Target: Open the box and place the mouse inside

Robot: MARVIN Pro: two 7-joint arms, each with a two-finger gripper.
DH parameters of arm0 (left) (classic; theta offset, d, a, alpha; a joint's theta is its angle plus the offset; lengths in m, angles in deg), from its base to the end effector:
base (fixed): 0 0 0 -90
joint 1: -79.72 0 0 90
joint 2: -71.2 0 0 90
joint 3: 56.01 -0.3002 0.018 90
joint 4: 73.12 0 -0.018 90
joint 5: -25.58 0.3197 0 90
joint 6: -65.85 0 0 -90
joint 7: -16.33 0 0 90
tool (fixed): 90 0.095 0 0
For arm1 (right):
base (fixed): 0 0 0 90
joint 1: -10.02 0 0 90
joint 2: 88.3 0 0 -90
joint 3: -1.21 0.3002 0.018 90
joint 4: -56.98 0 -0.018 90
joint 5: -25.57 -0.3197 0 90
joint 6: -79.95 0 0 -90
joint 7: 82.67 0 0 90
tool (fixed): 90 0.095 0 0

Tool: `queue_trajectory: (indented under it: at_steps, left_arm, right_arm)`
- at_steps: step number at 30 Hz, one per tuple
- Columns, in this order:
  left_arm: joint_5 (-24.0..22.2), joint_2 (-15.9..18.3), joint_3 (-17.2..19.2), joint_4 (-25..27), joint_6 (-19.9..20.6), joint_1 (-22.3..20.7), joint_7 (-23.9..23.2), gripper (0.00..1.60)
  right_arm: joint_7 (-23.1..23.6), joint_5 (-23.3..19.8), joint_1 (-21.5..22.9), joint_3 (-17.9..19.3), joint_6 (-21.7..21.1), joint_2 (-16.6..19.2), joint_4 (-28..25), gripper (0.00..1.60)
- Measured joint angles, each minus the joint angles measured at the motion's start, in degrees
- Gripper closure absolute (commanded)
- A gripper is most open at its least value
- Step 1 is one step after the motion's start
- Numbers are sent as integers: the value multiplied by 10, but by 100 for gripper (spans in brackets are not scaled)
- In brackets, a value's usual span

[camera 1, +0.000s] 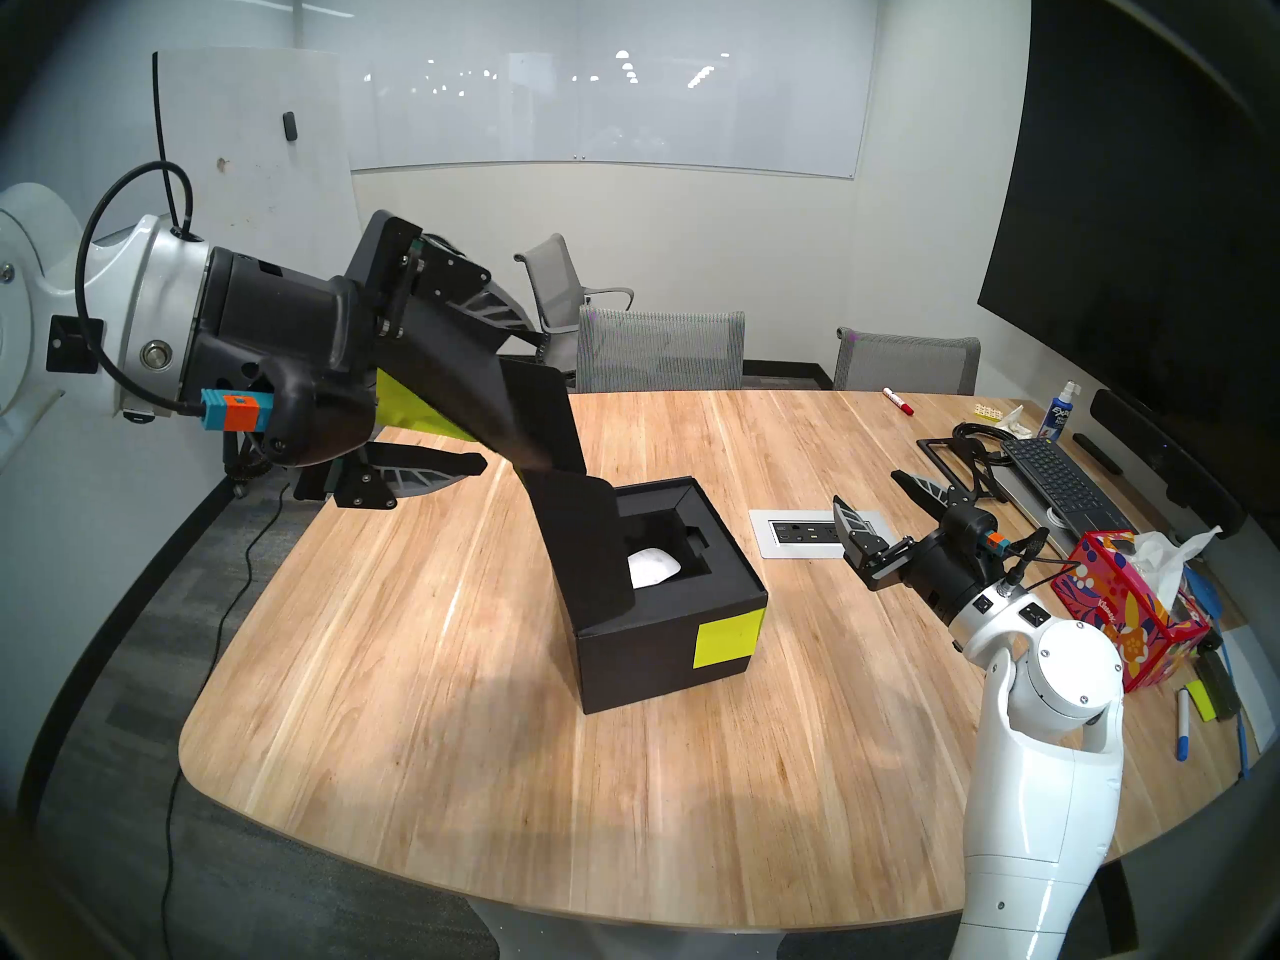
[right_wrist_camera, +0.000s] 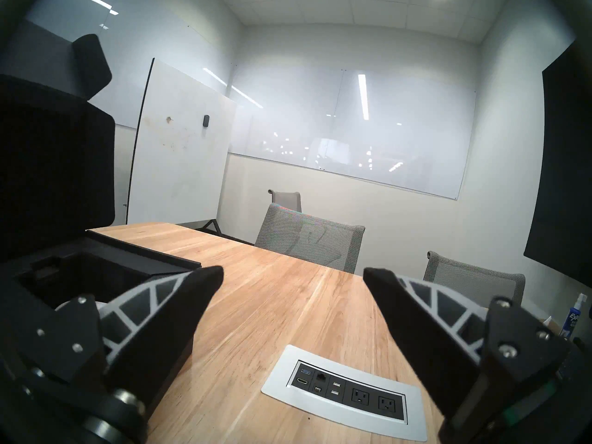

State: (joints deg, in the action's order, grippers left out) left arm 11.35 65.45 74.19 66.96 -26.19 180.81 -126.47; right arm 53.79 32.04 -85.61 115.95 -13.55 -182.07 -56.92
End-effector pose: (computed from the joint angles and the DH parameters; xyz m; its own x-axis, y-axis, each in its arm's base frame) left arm 0.2606 0.0204 0.0604 -0.7768 -0.6221 -0.0980 -0.2484 0.4457 -0.8600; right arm 0.3562 -0.0867 -0.2135 -0.1731 0.1852 0.9673 0.3243 -0.9167 0.2335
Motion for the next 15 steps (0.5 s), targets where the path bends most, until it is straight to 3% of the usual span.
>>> queue_trajectory:
  at_steps: [7, 15]
  left_arm:
    - [-10, 1, -26, 0, -1, -8, 24, 0]
    - [-19, 2, -57, 0, 25, -17, 36, 0]
  right_arm:
    - [0, 0, 0, 0, 0, 0, 0, 0]
    - [0, 0, 0, 0, 0, 0, 0, 0]
